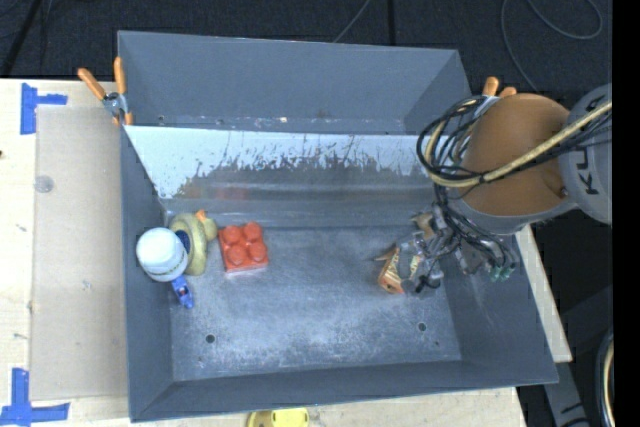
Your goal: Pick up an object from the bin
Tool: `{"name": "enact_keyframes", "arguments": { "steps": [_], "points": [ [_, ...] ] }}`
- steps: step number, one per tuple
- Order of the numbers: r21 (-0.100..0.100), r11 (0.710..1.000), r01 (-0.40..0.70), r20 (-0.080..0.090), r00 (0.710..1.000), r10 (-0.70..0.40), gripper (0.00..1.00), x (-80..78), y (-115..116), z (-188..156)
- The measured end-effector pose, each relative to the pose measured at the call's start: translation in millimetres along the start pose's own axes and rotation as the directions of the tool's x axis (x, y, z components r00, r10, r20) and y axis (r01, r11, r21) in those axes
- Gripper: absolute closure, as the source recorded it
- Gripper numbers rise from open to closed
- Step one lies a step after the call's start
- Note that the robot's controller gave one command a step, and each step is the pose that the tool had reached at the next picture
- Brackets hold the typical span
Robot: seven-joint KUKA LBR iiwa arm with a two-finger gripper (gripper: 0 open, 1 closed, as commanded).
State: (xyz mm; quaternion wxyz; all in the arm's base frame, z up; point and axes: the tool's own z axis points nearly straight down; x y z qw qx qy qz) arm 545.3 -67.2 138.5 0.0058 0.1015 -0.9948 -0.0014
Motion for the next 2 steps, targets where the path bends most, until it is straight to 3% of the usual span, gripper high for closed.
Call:
{"name": "enact_keyframes", "arguments": {
  "steps": [1, 2],
  "points": [
    [0.0, 1.0, 0.001, 0.0, 1.0, -0.001, 0.0, -0.1, 0.2, -0.1],
    [0.0, 1.0, 0.001, 0.0, 1.0, -0.001, 0.0, -0.2, 0.2, -0.1]
  ]
}}
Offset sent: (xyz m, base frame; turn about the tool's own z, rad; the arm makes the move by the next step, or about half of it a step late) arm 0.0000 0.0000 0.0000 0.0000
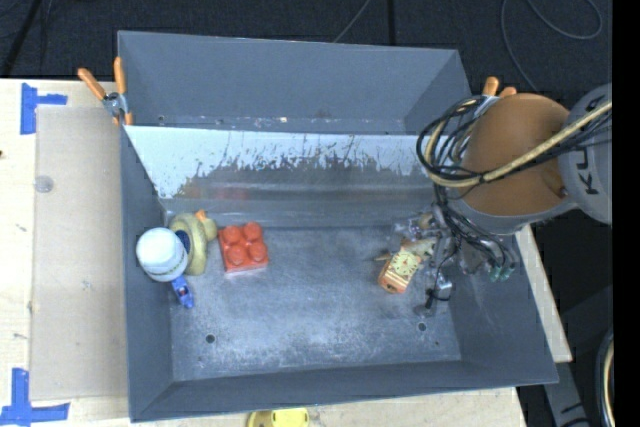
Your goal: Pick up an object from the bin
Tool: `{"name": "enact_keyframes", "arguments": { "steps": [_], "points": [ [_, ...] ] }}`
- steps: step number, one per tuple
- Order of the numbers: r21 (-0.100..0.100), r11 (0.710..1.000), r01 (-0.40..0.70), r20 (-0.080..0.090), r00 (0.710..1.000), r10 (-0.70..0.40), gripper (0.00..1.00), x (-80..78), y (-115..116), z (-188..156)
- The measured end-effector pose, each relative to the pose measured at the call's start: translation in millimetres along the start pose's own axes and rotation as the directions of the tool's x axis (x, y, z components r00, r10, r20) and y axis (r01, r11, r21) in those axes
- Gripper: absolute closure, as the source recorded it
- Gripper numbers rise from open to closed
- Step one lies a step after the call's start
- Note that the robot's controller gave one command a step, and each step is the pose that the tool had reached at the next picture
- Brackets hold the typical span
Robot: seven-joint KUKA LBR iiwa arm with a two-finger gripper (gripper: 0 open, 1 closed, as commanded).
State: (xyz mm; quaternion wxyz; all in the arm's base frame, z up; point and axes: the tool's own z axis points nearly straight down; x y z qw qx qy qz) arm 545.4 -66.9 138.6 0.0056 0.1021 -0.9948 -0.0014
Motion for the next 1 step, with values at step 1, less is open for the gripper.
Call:
{"name": "enact_keyframes", "arguments": {
  "steps": [1],
  "points": [
    [-0.003, 0.975, -0.222, 0.0, 0.975, 0.222, 1.0, -26.9, -14.7, 46.8]
  ]
}}
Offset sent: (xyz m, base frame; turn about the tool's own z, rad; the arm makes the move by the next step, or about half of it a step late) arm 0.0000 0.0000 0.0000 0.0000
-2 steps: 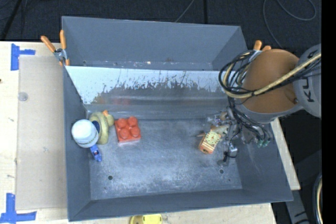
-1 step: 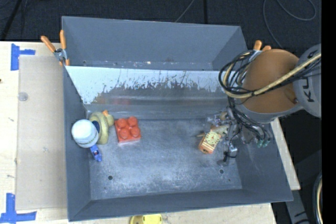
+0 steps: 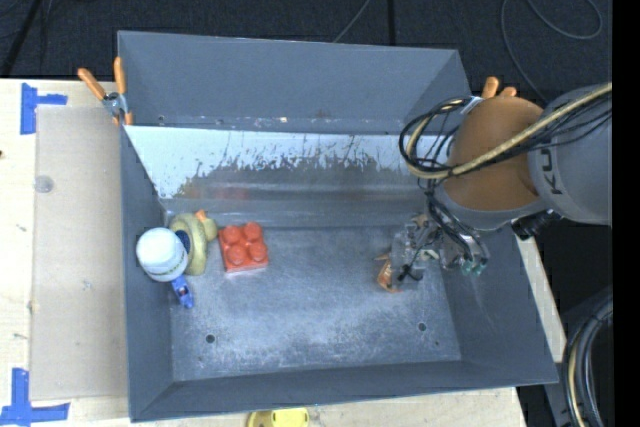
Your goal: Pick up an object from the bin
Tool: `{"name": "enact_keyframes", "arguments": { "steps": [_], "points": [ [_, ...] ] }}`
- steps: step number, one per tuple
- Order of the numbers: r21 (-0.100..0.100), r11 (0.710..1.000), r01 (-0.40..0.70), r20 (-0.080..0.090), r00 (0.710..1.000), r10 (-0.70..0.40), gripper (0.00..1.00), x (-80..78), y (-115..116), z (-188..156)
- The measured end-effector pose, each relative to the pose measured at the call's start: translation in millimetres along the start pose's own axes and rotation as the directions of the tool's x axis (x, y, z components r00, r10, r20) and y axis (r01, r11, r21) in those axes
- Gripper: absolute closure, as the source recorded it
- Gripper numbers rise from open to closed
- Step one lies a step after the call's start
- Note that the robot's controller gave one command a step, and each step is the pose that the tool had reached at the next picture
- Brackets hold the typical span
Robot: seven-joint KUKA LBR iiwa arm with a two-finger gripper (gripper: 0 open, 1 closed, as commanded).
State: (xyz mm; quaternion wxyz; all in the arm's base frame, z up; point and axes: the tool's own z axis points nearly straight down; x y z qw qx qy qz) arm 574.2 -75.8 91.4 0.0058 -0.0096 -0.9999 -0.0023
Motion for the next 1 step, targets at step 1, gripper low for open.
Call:
{"name": "enact_keyframes", "arguments": {
  "steps": [1],
  "points": [
    [0.002, 1.0, 0.001, 0.0, 1.0, -0.001, 0.0, 1.0, -0.4, 3.0]
  ]
}}
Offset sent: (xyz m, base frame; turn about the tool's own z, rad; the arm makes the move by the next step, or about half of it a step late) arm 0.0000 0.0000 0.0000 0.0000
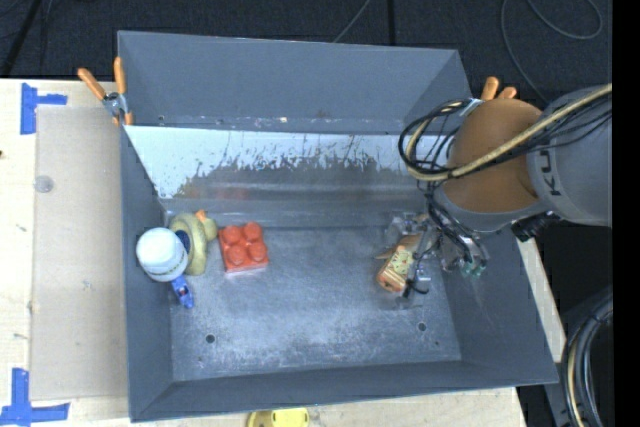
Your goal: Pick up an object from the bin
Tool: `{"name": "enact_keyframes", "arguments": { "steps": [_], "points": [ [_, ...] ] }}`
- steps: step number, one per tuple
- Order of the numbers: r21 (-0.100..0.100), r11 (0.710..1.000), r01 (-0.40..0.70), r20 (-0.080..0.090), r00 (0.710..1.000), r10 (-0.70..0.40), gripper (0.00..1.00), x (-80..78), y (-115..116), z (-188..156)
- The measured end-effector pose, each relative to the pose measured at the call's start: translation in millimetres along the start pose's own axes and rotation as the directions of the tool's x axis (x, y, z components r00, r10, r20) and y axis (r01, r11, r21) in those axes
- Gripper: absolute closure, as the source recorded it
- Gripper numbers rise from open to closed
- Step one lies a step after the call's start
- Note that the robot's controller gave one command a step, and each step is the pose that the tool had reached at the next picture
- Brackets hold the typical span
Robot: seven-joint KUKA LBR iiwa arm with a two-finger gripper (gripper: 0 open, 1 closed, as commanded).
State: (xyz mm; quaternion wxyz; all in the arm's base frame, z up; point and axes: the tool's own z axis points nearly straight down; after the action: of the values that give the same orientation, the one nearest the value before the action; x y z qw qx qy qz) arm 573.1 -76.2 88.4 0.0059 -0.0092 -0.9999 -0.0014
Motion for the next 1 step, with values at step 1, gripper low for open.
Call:
{"name": "enact_keyframes", "arguments": {
  "steps": [1],
  "points": [
    [0.0, 1.0, 0.0, 0.0, 1.0, 0.0, 0.0, 0.1, -0.1, 0.2]
  ]
}}
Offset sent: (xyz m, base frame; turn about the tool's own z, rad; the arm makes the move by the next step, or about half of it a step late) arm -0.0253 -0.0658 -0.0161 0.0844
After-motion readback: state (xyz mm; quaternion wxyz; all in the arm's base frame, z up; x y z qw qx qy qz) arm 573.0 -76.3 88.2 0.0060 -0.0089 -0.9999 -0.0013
